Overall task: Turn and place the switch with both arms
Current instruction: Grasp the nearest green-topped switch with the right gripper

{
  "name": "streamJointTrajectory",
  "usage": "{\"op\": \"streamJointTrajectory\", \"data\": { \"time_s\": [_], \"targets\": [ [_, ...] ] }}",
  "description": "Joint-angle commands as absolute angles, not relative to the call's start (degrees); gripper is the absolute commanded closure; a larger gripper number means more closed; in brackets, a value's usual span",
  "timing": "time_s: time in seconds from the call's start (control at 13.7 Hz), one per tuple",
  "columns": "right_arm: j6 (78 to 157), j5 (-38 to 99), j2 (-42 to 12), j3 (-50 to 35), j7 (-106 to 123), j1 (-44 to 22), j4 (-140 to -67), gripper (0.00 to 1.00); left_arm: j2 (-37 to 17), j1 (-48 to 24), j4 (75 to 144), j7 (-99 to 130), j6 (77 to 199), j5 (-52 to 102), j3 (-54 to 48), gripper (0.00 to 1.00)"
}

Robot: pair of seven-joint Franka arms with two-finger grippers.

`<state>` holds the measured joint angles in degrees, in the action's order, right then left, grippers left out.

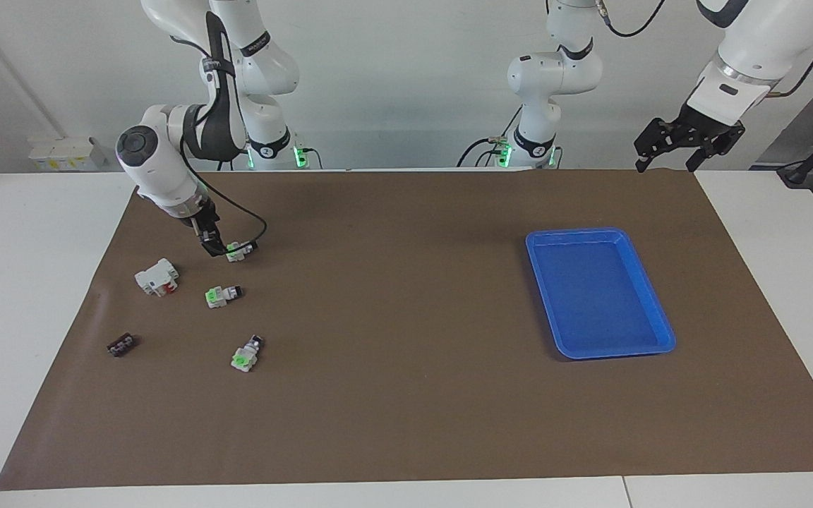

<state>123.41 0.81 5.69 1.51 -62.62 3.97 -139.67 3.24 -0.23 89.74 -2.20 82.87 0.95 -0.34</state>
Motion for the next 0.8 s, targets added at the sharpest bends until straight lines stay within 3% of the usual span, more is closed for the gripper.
{"op": "streamJointTrajectory", "data": {
  "time_s": [0.0, 0.58, 0.66, 0.73],
  "targets": [
    [127.44, 1.67, 5.10, 1.58, -60.82, 3.34, -142.29, 0.00, 4.92, 0.62, 91.49, -1.93, 82.71, 1.41, -0.88, 0.00],
    [130.78, 1.67, 2.02, 1.49, -61.88, 2.90, -142.82, 0.01, 4.92, 0.62, 91.49, -1.93, 82.71, 1.32, -0.79, 0.00],
    [130.87, 1.67, 2.02, 1.49, -61.88, 2.90, -142.74, 0.18, 4.92, 0.62, 91.49, -1.93, 82.71, 1.32, -0.79, 0.00],
    [130.78, 1.67, 1.93, 1.49, -61.88, 2.81, -142.73, 0.50, 4.92, 0.62, 91.49, -1.93, 82.71, 1.32, -0.79, 0.00]
  ]
}}
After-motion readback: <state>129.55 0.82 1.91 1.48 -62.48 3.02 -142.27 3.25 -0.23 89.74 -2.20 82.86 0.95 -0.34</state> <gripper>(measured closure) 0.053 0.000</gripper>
